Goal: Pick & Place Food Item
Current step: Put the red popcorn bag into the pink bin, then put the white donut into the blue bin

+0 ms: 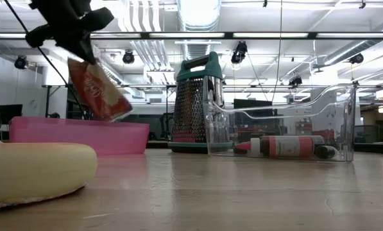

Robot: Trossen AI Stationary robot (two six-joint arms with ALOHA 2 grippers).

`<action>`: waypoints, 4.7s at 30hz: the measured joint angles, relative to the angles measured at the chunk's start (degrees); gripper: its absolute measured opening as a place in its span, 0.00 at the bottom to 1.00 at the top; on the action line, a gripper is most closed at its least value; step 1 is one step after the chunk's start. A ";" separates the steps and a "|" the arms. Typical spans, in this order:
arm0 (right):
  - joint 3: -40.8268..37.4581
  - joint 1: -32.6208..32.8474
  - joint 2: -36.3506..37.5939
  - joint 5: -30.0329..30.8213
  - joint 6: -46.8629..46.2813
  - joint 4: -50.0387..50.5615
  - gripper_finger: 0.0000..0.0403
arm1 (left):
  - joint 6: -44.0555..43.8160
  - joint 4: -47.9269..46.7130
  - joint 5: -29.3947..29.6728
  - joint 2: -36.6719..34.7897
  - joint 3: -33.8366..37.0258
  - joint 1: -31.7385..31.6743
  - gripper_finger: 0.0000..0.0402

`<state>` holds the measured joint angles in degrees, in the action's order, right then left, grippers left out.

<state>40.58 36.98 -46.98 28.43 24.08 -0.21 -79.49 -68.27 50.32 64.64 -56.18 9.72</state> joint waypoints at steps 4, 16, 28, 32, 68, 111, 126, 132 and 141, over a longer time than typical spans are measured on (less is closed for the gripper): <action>0.00 0.01 0.02 0.02 0.00 0.00 0.31 | -5.11 -0.77 -2.49 -0.10 2.84 -0.06 0.00; 0.00 0.01 0.00 0.01 -0.02 0.00 0.31 | -21.17 -1.21 -9.67 -0.20 8.79 -0.61 0.00; 0.00 0.00 0.02 0.02 -0.01 0.00 0.31 | -29.50 5.73 -14.23 -0.20 18.60 -1.38 0.00; 0.00 -0.01 0.00 -0.01 -0.02 0.00 0.31 | -29.63 8.23 -17.25 -0.20 20.96 -2.60 0.00; 0.00 0.00 0.00 0.02 -0.02 0.00 0.31 | -22.29 14.56 -33.90 -0.20 24.82 -9.66 0.00; 0.00 -0.01 0.00 0.00 -0.02 0.00 0.31 | -20.99 18.43 -34.47 -0.17 25.46 -9.66 0.46; 0.00 0.00 0.00 -0.01 0.00 0.00 0.31 | -11.67 12.93 -28.76 -0.17 15.75 -9.64 0.46; 0.00 -0.01 0.02 0.00 -0.02 0.00 0.31 | -5.62 12.07 -26.06 -0.17 10.30 -9.53 0.46; 0.00 0.01 0.00 -0.01 0.00 0.00 0.31 | 4.47 13.74 -18.50 0.27 4.22 -5.65 0.46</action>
<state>40.58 36.99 -46.98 28.43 24.08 -0.21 -75.02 -54.53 31.82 64.91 -51.96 4.06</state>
